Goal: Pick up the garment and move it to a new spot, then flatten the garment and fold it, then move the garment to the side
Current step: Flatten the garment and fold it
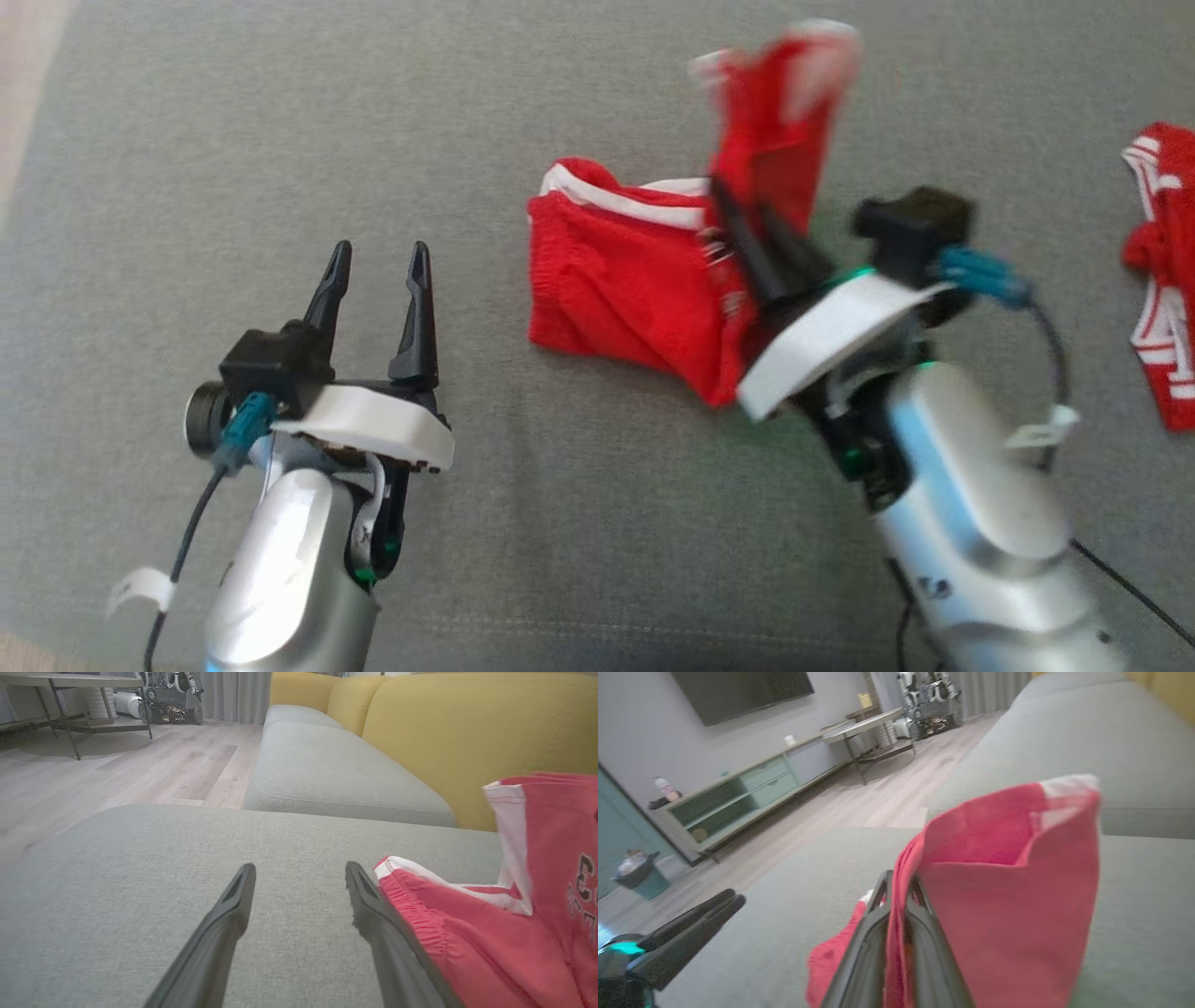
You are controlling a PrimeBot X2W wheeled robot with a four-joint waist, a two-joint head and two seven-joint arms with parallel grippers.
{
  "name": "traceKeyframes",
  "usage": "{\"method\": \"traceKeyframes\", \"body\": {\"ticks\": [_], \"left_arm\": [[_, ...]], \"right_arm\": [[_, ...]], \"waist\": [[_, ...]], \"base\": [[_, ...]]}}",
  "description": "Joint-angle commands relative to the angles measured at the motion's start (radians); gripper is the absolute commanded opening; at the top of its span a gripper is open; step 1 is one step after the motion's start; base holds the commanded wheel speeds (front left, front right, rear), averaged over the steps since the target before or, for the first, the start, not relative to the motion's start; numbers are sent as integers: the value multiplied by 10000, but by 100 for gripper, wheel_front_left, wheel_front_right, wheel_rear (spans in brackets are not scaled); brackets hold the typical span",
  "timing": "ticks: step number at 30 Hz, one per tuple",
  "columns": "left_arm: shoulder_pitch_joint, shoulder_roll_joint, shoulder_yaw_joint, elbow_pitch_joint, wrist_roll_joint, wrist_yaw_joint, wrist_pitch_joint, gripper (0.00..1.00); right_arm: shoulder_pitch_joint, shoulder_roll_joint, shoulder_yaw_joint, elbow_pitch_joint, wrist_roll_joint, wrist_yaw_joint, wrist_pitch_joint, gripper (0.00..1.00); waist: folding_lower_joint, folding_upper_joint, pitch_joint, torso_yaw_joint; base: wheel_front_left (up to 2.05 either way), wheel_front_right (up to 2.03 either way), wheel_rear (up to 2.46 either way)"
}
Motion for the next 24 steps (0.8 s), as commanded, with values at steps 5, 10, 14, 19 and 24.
{"method": "traceKeyframes", "body": {"ticks": [5,10,14,19,24], "left_arm": [[-31,72,9,-145,-196,-31,-51,100],[-31,55,-163,-133,-298,28,-51,100],[-15,50,-172,-167,-338,101,-51,100],[5,48,-95,-200,-332,161,-51,100],[14,48,29,-247,-262,209,-51,100]], "right_arm": [[-418,67,2118,878,1459,-9,-213,0],[-714,67,2935,1867,2093,-9,-860,0],[-1022,67,3286,2399,2307,-9,-1218,0],[-1349,68,3741,2357,2378,-9,-1799,100],[-1601,68,3548,1751,2124,-9,-2886,100]], "waist": [[-1,0,-165,605],[-1,0,-74,775],[-1,0,-7,729],[-1,0,28,552],[-1,0,-24,242]], "base": [[0,0,0],[0,0,0],[0,0,0],[0,0,0],[0,0,0]]}}
